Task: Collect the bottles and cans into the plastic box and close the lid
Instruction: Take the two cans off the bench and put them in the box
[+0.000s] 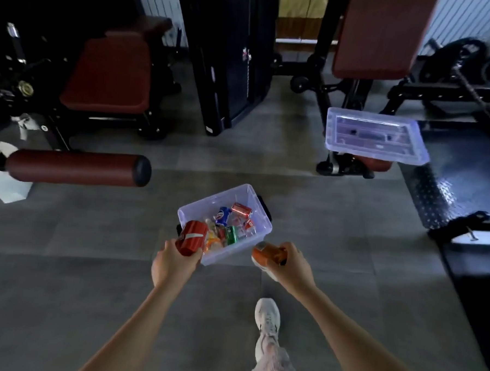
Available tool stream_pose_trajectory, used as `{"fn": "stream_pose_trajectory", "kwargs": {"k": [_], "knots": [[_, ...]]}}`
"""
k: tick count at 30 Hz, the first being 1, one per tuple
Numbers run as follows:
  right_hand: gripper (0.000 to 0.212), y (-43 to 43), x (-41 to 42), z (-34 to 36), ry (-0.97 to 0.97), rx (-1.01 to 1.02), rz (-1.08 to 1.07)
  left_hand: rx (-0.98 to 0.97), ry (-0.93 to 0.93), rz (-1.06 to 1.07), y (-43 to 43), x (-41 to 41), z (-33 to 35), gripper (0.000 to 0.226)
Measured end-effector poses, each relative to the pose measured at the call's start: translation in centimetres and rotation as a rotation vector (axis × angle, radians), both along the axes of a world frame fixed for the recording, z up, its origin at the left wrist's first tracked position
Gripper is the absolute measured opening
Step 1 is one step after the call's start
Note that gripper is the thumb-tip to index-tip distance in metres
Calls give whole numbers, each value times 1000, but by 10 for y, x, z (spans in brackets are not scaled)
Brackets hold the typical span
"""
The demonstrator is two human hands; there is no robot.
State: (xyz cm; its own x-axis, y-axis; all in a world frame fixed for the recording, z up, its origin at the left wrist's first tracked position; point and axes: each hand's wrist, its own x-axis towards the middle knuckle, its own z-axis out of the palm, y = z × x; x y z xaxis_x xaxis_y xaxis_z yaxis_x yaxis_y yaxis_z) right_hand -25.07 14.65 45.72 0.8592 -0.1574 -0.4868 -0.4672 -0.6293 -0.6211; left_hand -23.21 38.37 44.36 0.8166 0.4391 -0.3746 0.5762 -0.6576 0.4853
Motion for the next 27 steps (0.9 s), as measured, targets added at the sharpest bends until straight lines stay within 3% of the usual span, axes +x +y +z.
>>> {"fn": "stream_pose_trajectory", "kwargs": {"k": [5,9,17,22,27], "knots": [[53,6,110,-62,93,-44,62,3,64,43,-2,80,-77,52],[36,14,175,-127,146,-82,94,-6,115,5,-2,138,-144,53],[40,42,275,-259,198,-117,92,-12,167,-95,13,243,-295,71],[31,53,329,-357,251,-137,22,-48,221,-168,17,296,-392,70],[54,62,357,-427,242,-120,65,-43,278,-197,16,313,-457,72]]}}
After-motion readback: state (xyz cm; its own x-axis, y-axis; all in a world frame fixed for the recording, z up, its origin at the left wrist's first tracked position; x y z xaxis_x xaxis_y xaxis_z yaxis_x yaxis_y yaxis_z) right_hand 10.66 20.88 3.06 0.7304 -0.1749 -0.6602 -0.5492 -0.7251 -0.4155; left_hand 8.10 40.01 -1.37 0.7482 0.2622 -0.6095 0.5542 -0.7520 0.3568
